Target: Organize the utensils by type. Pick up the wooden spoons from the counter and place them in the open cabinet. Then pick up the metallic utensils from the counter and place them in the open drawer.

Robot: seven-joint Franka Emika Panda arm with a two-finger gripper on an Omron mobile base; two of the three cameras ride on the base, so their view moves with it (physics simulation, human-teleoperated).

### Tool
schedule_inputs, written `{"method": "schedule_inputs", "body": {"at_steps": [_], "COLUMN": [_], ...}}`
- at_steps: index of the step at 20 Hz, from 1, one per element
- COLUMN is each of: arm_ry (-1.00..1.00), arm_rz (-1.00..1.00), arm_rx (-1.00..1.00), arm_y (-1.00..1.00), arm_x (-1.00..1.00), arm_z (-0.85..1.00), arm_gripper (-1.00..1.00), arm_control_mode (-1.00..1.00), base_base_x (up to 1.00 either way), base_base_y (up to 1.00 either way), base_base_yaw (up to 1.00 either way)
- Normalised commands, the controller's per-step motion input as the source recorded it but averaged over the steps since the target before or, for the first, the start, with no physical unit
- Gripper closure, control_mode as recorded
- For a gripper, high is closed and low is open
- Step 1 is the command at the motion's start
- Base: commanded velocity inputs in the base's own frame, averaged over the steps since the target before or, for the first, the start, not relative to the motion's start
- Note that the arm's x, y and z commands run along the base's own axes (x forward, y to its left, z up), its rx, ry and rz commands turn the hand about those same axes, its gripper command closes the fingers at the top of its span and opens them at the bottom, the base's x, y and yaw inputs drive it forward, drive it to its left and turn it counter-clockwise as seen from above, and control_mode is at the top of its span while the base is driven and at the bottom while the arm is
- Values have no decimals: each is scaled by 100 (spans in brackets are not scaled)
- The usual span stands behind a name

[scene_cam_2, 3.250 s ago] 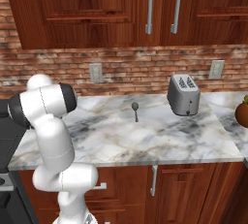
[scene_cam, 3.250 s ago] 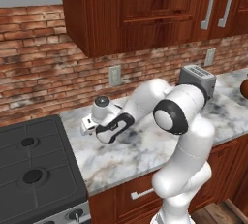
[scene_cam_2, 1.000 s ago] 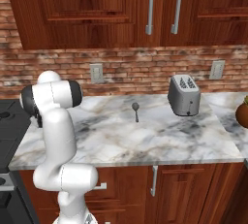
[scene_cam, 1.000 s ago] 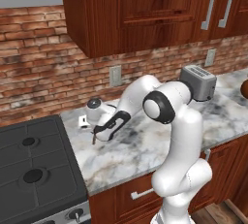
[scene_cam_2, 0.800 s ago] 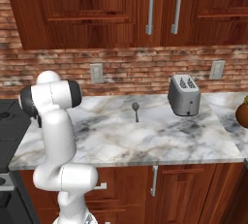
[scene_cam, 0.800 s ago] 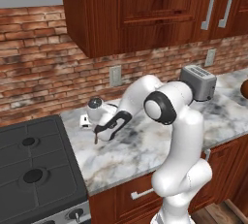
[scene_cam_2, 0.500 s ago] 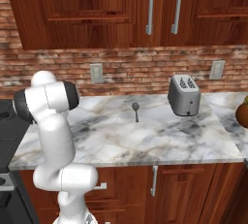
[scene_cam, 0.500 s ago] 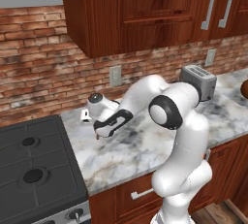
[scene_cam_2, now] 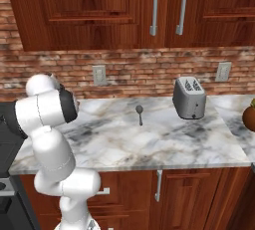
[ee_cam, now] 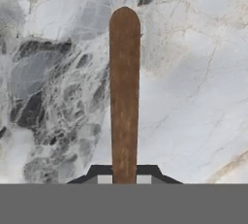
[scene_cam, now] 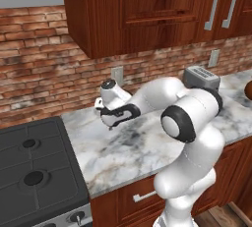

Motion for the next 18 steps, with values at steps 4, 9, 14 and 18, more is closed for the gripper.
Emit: {"method": "schedule_inputs", "body": {"at_steps": [4,9,14,18], "arm_ry": [-5,-30,-21,0], "arm_rz": [-26,-24,-20,-12], "arm_rx": [1,6,8,5], "arm_y": [-96,-88,-68,-44], "arm_x": [-47,-100,-88,-48], "arm_z": [0,0,12,64], "arm_gripper": [100,100,100,100], "arm_control_mode": [-100,-100,-100,-100], "base_base_x": [0,0,0,0], "base_base_y": [0,0,0,0], "base_base_yaw": [0,0,0,0]}}
